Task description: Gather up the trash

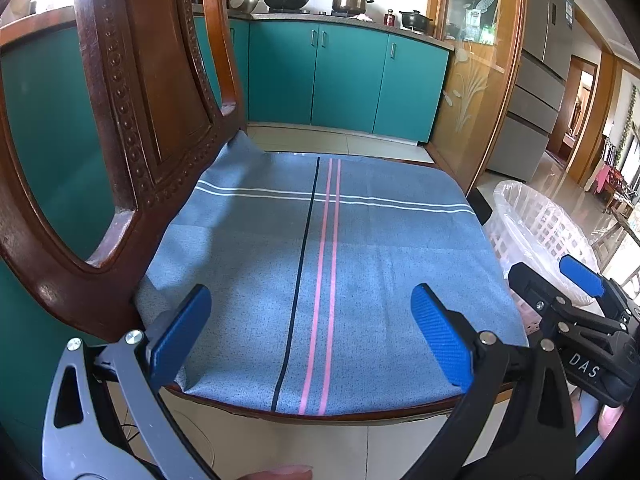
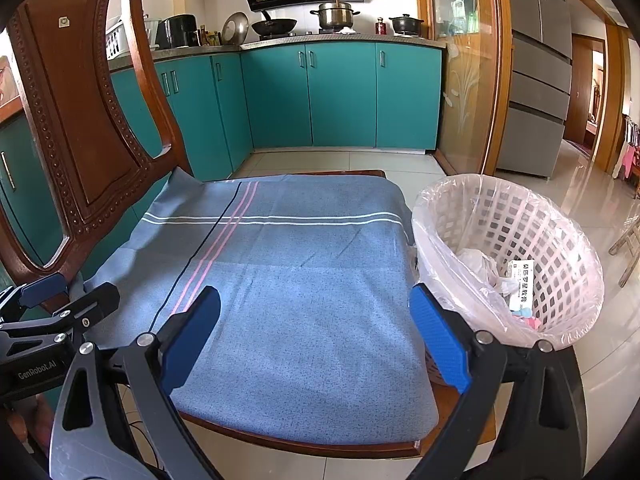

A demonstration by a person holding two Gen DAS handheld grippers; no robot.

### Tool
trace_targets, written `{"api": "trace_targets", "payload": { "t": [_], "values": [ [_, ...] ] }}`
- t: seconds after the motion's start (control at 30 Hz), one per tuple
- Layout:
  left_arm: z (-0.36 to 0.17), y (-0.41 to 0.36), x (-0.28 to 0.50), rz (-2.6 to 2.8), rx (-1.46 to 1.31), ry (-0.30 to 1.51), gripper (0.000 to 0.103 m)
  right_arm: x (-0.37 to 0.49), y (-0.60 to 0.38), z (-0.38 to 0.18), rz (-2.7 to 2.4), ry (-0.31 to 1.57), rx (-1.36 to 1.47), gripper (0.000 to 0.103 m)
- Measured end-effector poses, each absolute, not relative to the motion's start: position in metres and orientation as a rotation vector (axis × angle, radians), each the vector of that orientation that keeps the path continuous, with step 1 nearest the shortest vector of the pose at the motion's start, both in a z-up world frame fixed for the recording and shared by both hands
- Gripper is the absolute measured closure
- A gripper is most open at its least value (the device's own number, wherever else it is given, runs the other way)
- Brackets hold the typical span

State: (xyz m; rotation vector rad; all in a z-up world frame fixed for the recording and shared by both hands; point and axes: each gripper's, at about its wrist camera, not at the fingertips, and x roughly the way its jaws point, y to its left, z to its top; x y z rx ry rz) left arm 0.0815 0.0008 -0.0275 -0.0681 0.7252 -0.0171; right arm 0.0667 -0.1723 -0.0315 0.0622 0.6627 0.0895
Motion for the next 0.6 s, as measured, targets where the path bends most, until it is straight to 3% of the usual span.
{"api": "trace_targets", "payload": {
  "t": [0.6],
  "values": [
    [-0.0245,-0.0004,0.0795,-0.024,-0.061,0.717,0.003,0.0661,-0.1728,-0.0309,0.092,0.661,0.067,0.01]
  ]
}}
